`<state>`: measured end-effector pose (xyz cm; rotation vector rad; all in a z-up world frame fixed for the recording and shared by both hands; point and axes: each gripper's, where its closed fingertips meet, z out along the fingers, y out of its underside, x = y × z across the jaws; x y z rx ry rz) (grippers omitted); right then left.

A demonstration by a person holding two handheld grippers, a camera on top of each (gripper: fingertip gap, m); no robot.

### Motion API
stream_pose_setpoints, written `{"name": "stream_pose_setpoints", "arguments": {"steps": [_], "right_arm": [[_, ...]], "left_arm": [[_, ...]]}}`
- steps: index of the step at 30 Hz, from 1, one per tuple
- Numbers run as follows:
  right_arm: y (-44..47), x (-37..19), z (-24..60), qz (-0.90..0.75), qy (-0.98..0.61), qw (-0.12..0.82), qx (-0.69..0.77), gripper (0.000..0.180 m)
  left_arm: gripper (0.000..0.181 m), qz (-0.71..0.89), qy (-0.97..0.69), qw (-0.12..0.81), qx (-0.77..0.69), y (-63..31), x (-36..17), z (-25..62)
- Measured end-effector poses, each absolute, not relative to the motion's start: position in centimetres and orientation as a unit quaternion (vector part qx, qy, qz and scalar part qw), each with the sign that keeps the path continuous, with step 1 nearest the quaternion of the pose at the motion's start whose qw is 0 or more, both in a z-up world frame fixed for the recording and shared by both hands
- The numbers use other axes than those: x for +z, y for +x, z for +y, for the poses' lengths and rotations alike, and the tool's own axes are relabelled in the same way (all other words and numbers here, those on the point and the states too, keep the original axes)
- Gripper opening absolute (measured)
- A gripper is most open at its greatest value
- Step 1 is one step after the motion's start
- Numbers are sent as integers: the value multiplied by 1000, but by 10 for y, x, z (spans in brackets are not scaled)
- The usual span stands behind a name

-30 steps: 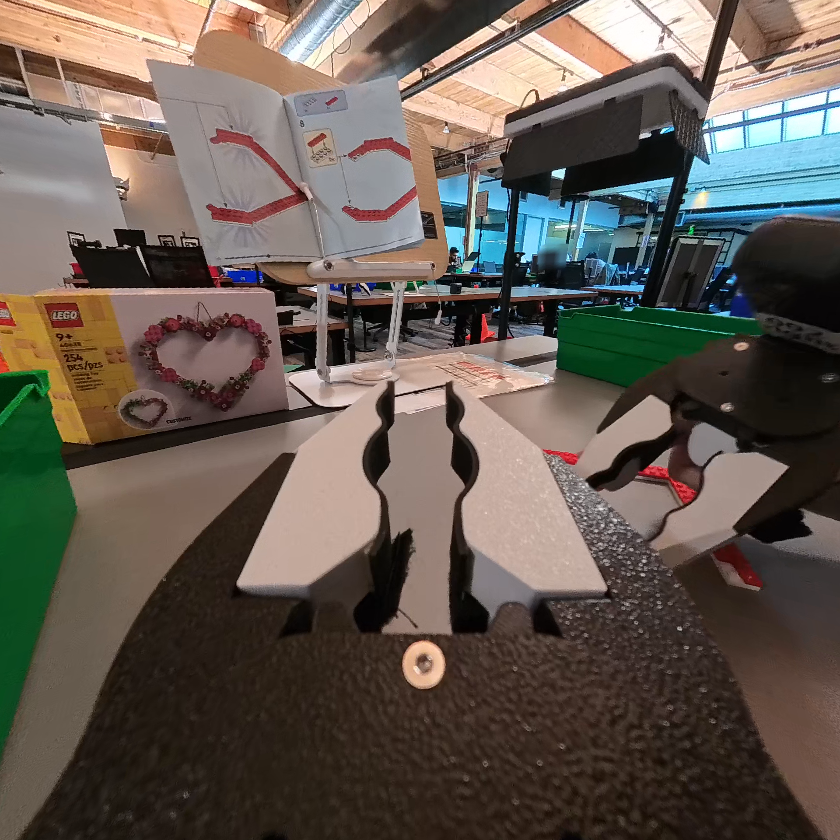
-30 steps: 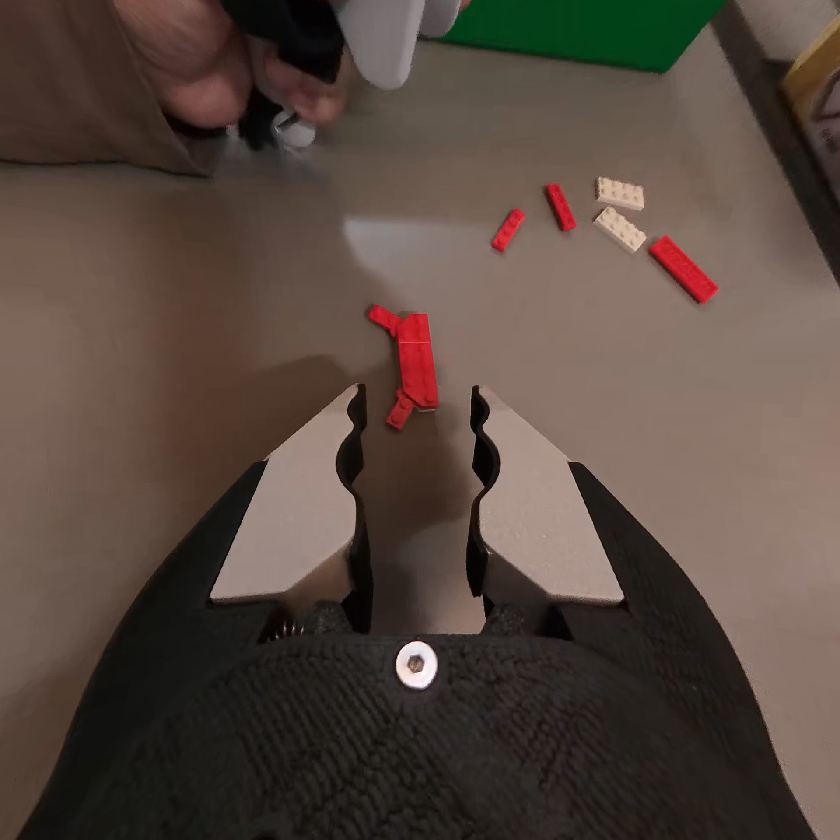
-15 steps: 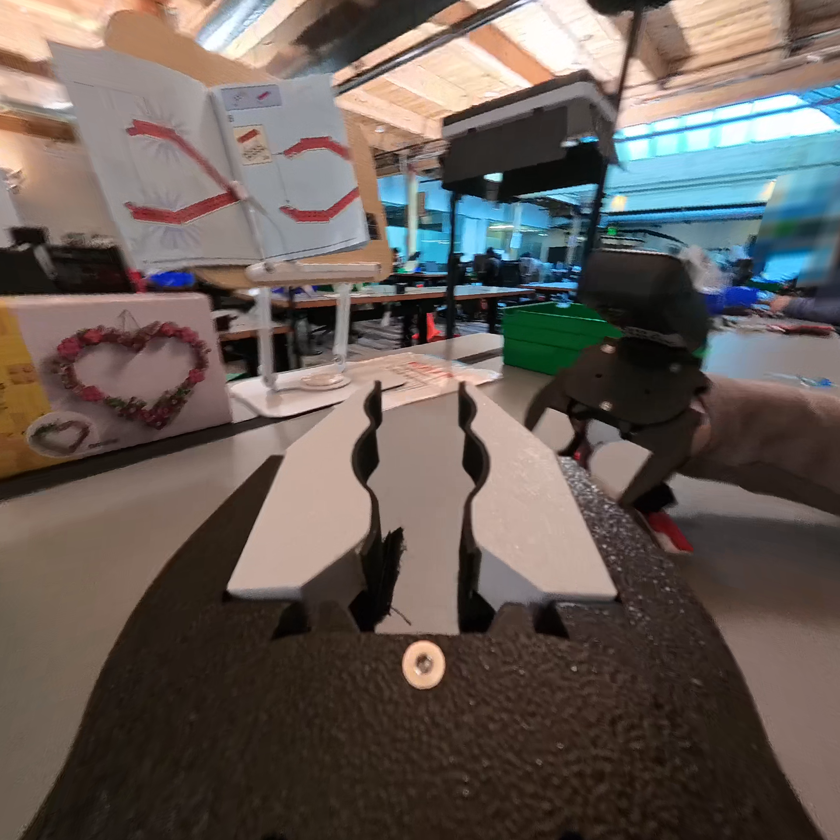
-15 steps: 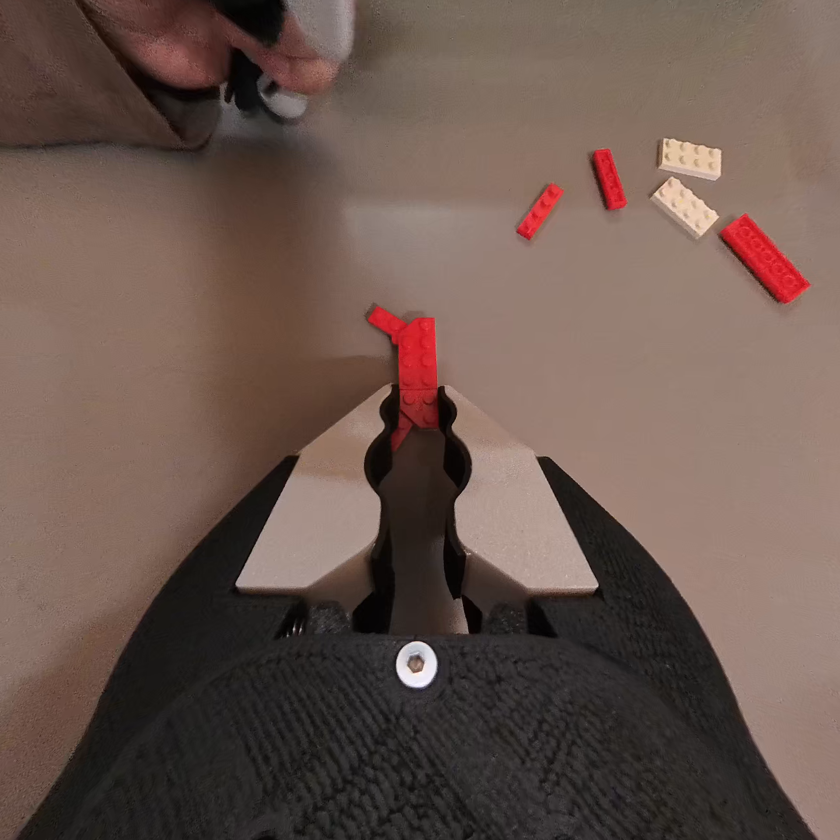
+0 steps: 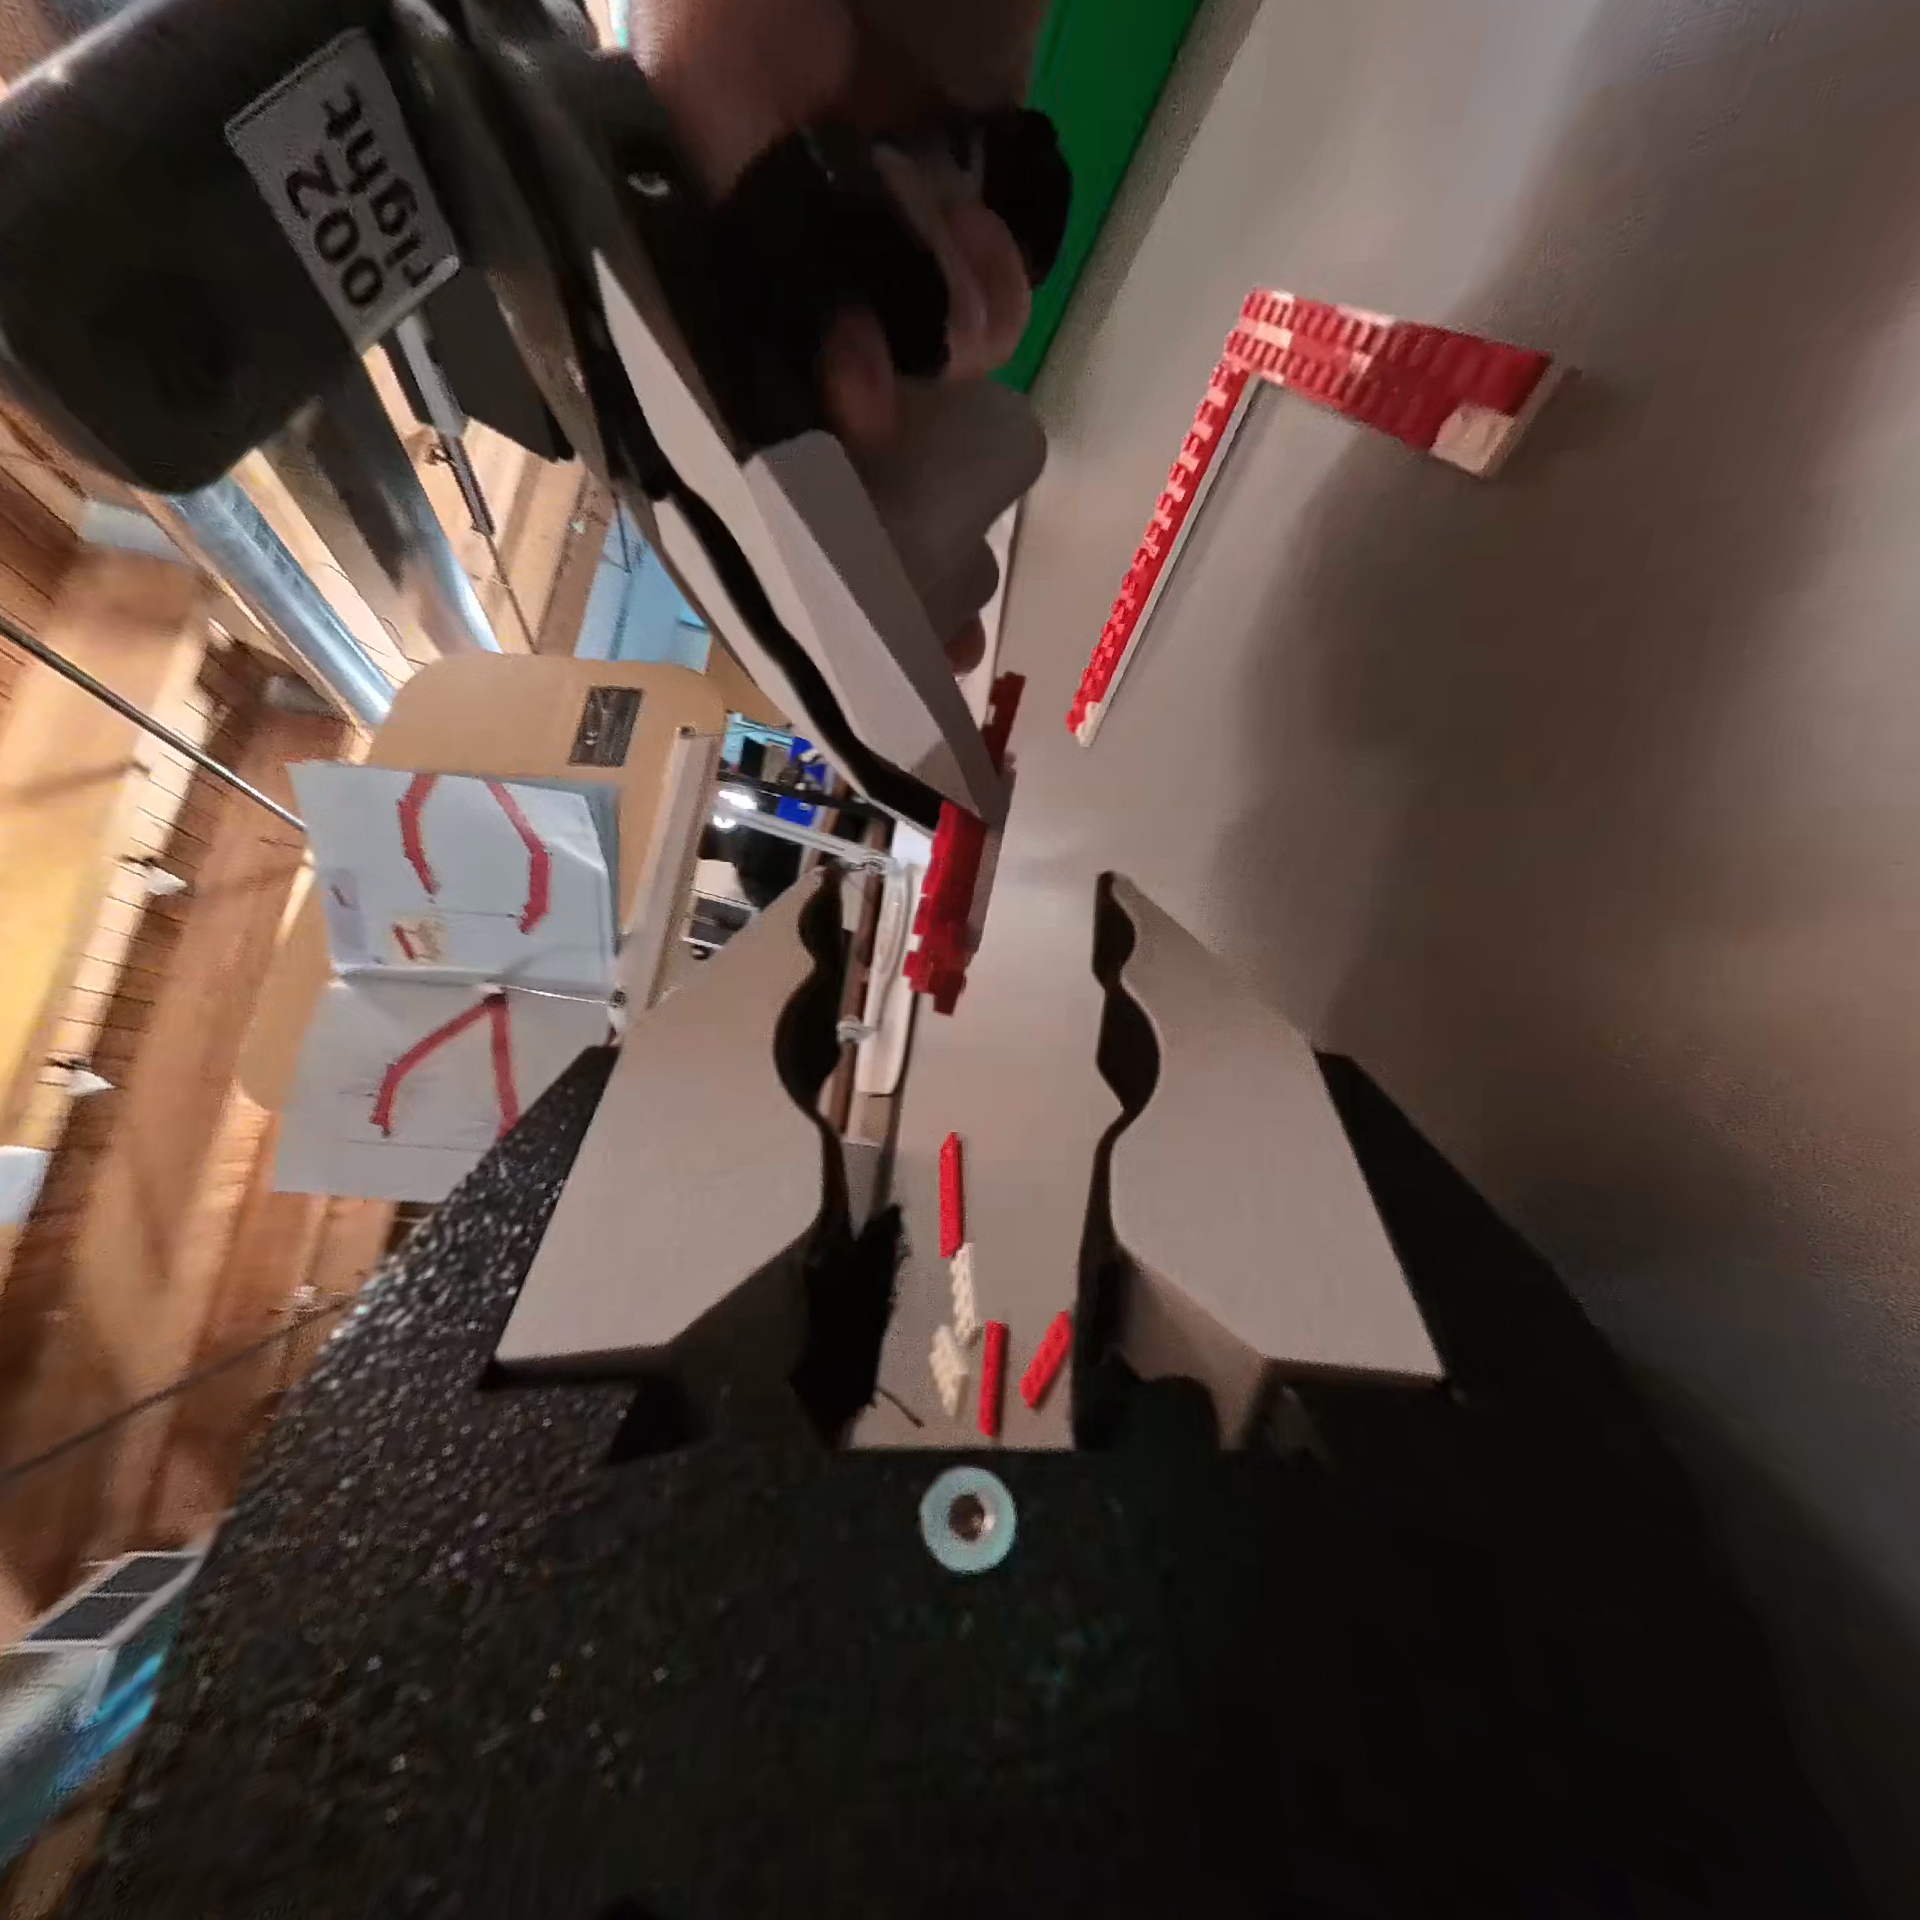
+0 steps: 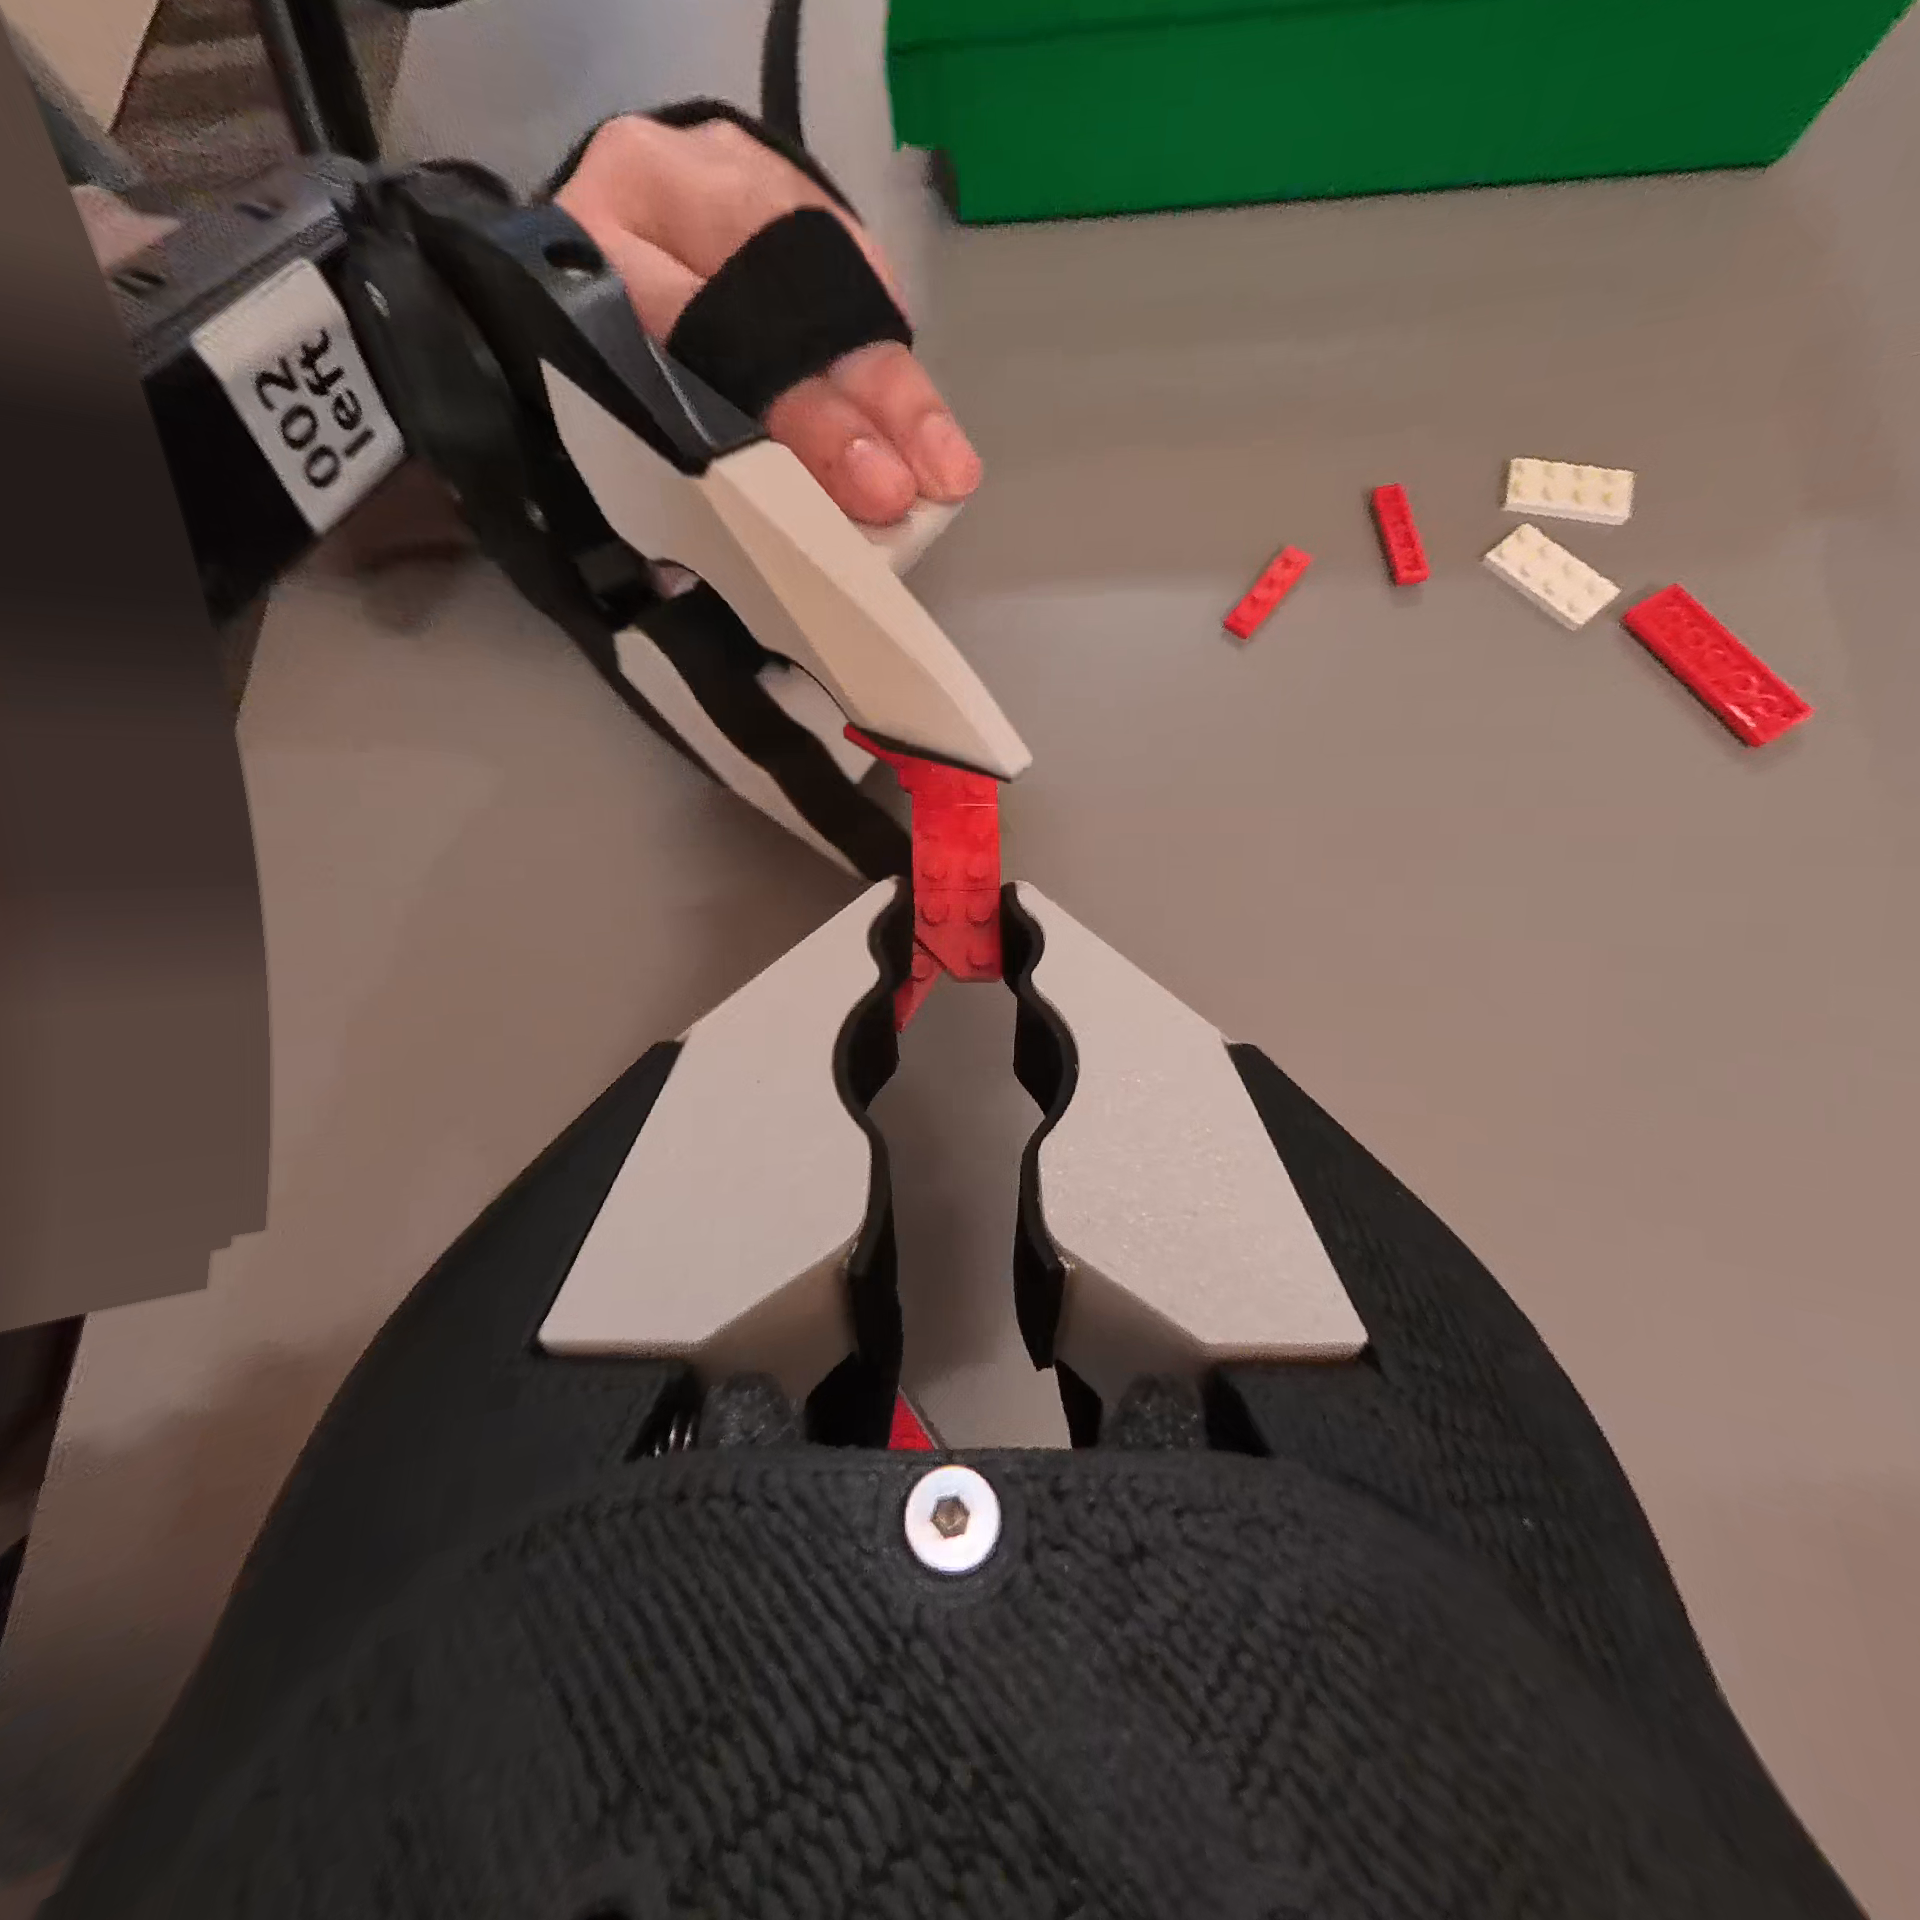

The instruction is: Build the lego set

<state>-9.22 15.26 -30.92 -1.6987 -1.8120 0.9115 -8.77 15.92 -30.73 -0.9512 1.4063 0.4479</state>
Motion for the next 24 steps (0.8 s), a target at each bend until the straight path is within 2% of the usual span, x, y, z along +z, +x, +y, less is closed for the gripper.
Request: {"name": "stream_pose_setpoints", "arguments": {"steps": [3, 11, 24], "right_arm": [[-88, -309, 145, -676, -613, 230, 338, 14], [-84, -310, 140, -687, -605, 221, 337, 14], [-86, -309, 151, -678, -613, 245, 323, 22]], "left_arm": [[28, 615, -391, 654, 203, -82, -301, 152], [11, 630, -374, 645, 216, -74, -307, 149], [10, 638, -377, 617, 264, -78, -314, 158]]}}
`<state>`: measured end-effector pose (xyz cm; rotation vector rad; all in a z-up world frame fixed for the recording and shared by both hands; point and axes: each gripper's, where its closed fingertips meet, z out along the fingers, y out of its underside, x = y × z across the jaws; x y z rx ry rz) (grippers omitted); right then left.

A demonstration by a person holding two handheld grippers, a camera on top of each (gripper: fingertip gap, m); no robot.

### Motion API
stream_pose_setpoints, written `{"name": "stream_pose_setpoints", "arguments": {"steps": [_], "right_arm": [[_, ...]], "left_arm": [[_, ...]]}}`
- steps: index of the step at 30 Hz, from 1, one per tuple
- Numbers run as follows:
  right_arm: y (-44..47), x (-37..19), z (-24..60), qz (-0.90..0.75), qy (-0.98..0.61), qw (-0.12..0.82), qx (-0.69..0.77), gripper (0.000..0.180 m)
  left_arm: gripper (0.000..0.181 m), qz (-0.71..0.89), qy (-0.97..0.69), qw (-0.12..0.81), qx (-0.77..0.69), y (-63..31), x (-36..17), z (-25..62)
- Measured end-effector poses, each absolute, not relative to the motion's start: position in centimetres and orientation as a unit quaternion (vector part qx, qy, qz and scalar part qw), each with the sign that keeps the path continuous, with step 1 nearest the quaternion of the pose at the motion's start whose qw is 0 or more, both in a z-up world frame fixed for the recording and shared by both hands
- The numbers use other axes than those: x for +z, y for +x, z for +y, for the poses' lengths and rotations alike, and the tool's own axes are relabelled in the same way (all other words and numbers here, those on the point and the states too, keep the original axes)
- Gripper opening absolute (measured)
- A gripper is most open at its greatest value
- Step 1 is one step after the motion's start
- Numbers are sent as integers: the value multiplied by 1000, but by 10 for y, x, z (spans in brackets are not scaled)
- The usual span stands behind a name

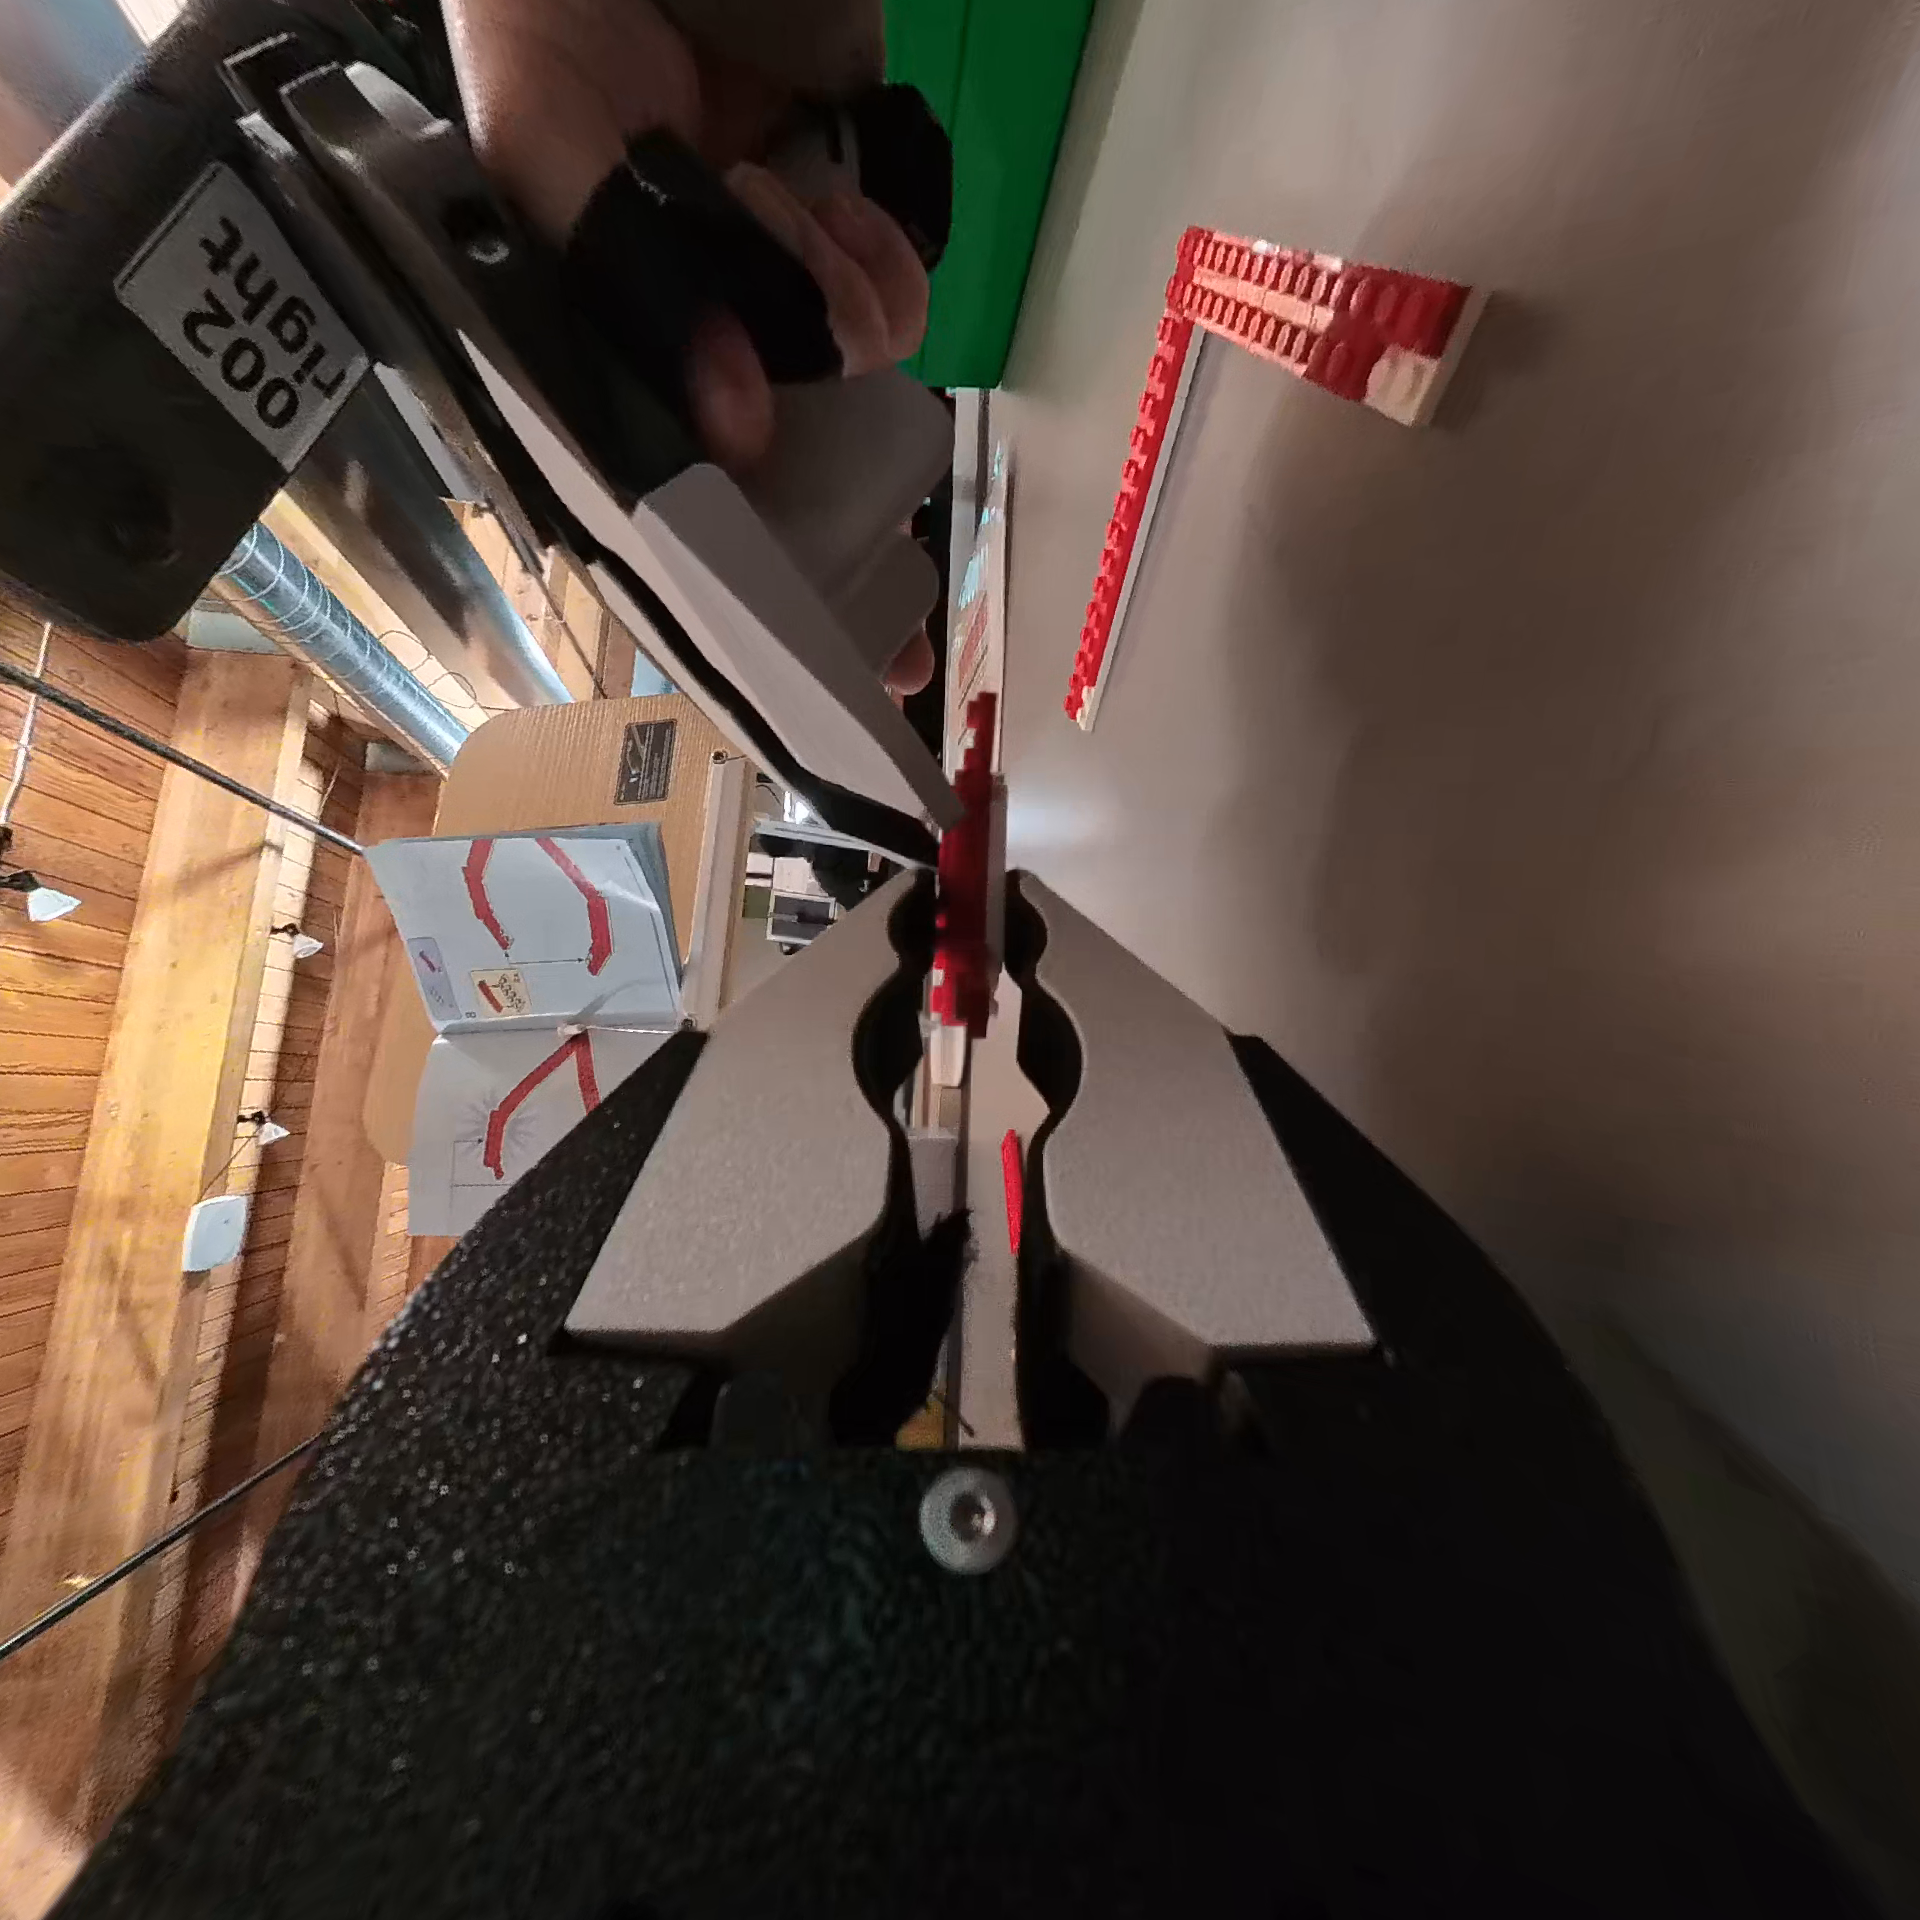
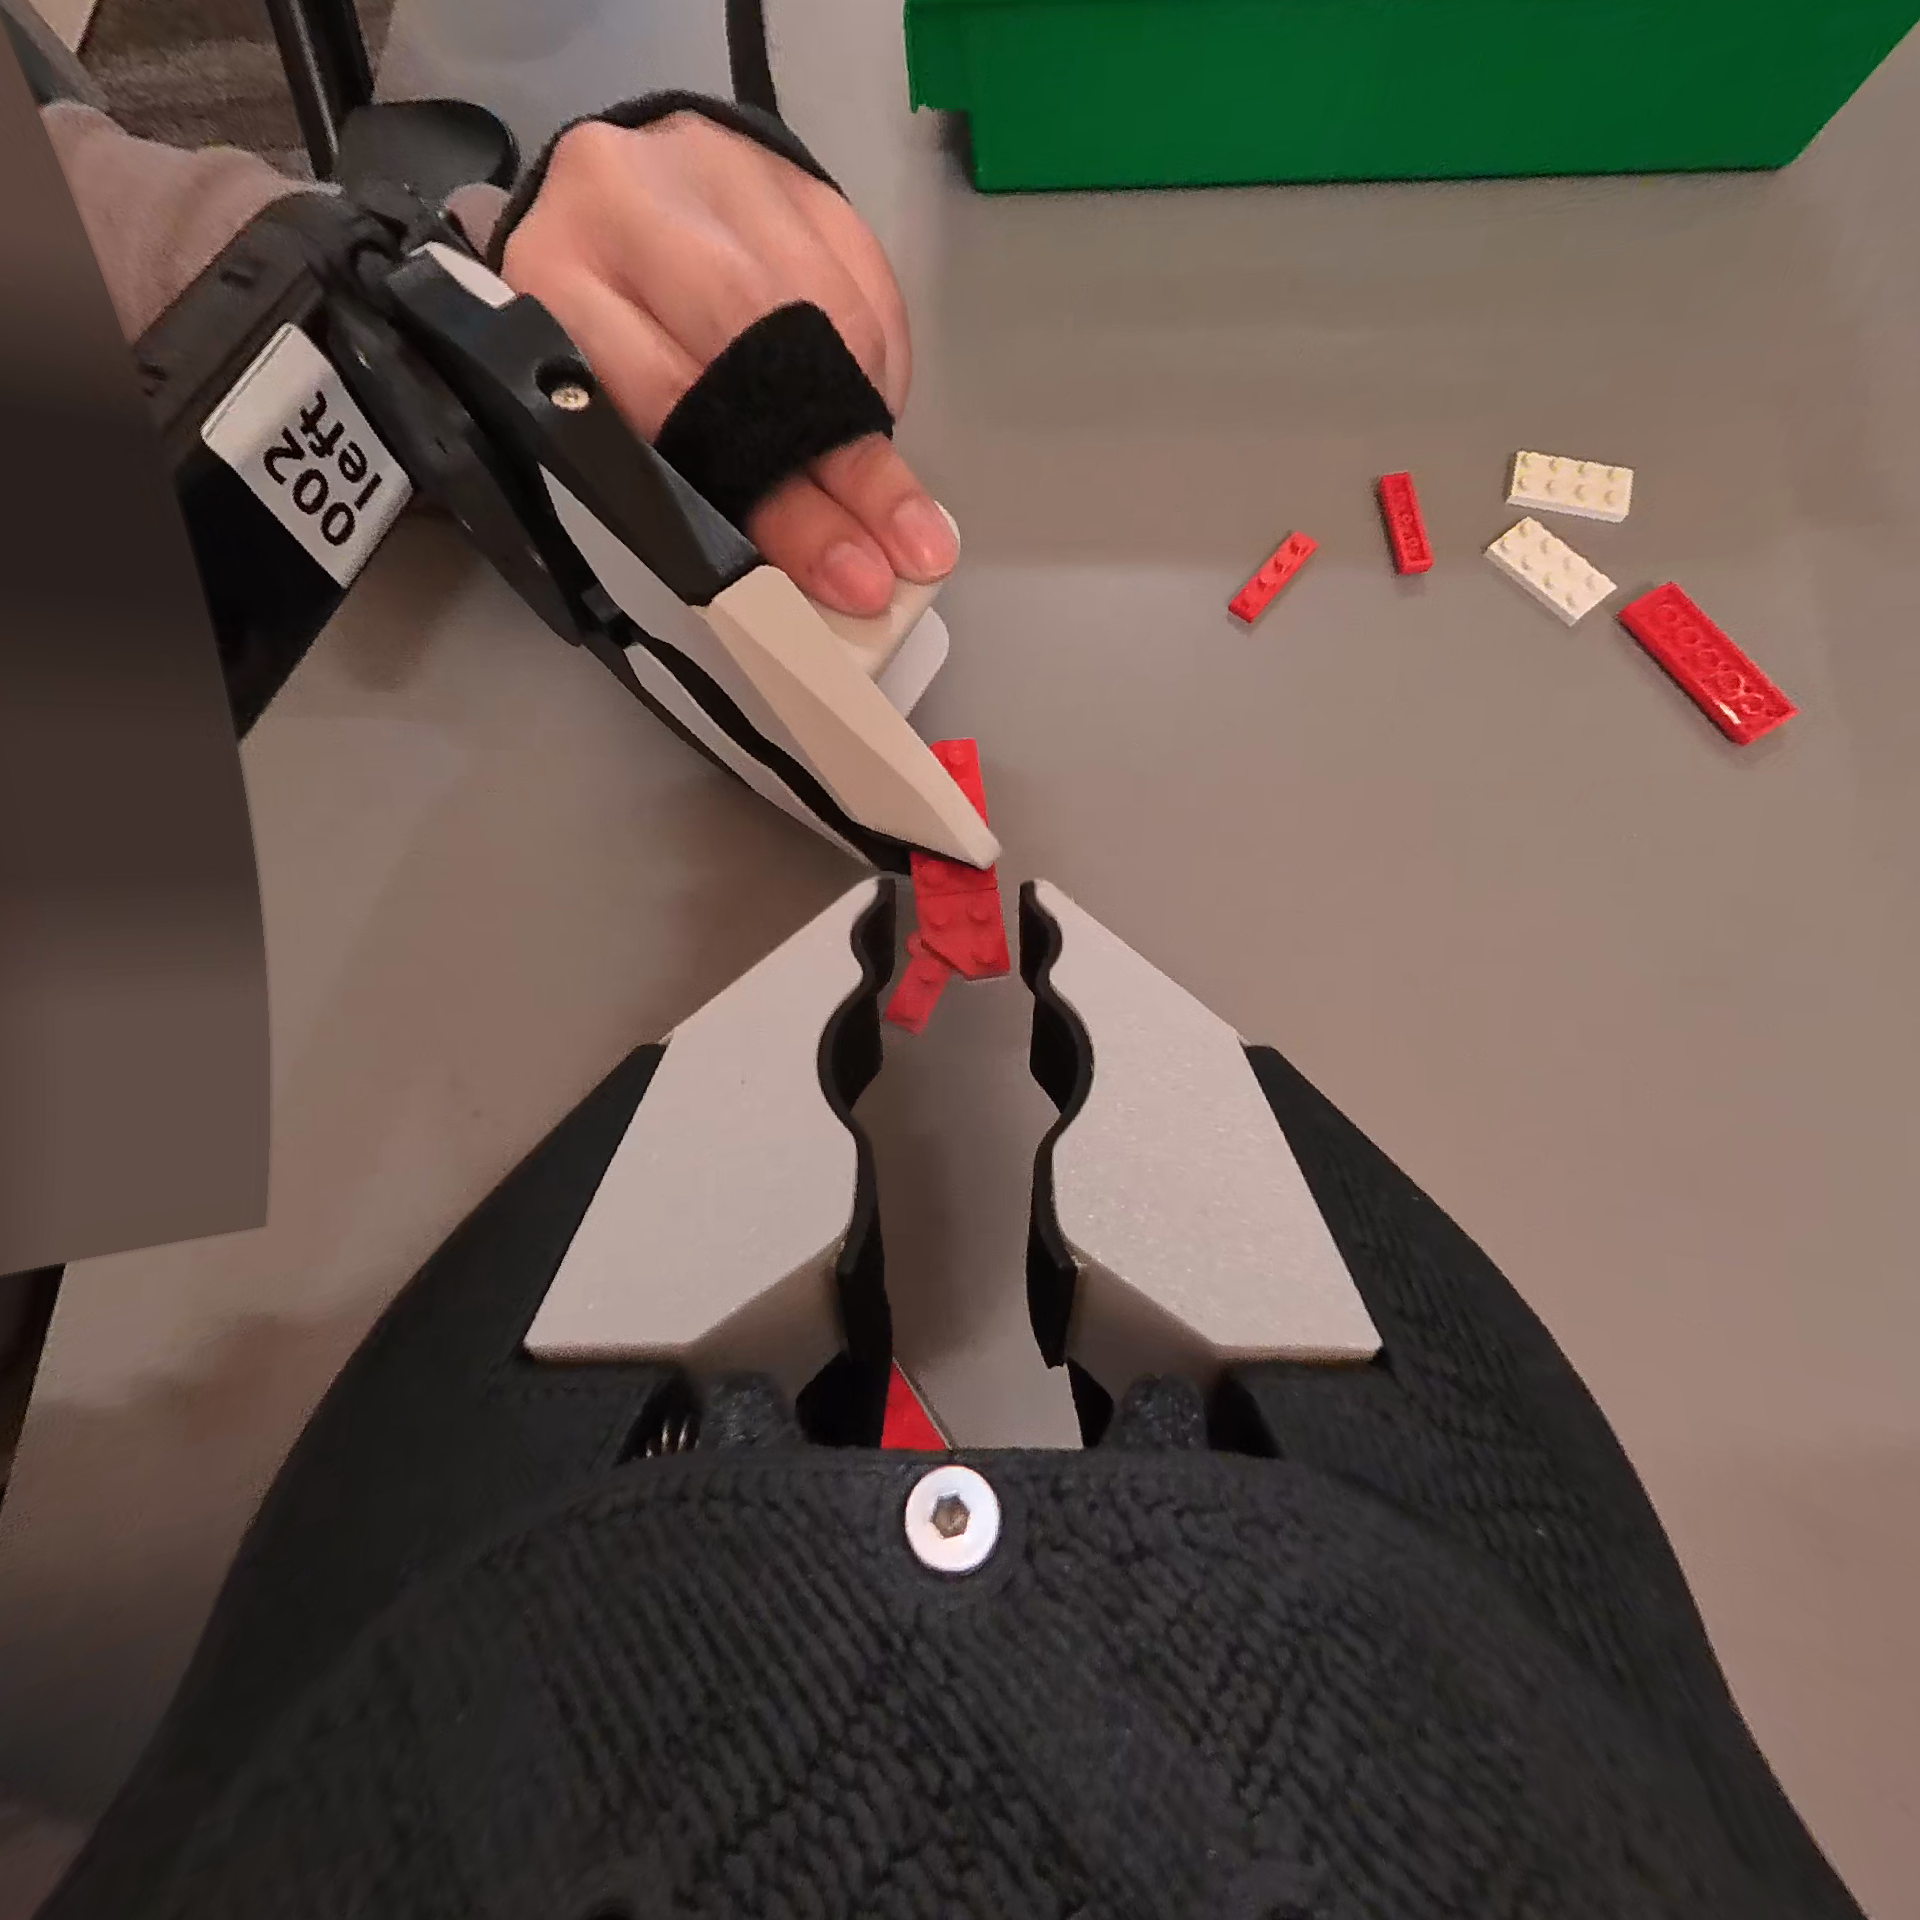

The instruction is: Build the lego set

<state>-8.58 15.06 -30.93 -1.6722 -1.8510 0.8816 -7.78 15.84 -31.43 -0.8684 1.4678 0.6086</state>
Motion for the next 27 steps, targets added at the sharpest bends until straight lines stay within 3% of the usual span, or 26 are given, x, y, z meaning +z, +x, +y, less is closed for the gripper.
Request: {"name": "stream_pose_setpoints", "arguments": {"steps": [17, 21, 27], "right_arm": [[-85, -315, 151, -693, -604, 243, 310, 14], [-80, -317, 161, -684, -616, 250, 299, 14], [-68, -335, 197, -665, -646, 284, 243, 14]], "left_arm": [[11, 632, -378, 624, 261, -77, -313, 160], [31, 613, -425, 626, 227, -86, -314, 167], [24, 585, -443, 610, 300, -113, -311, 187]]}}
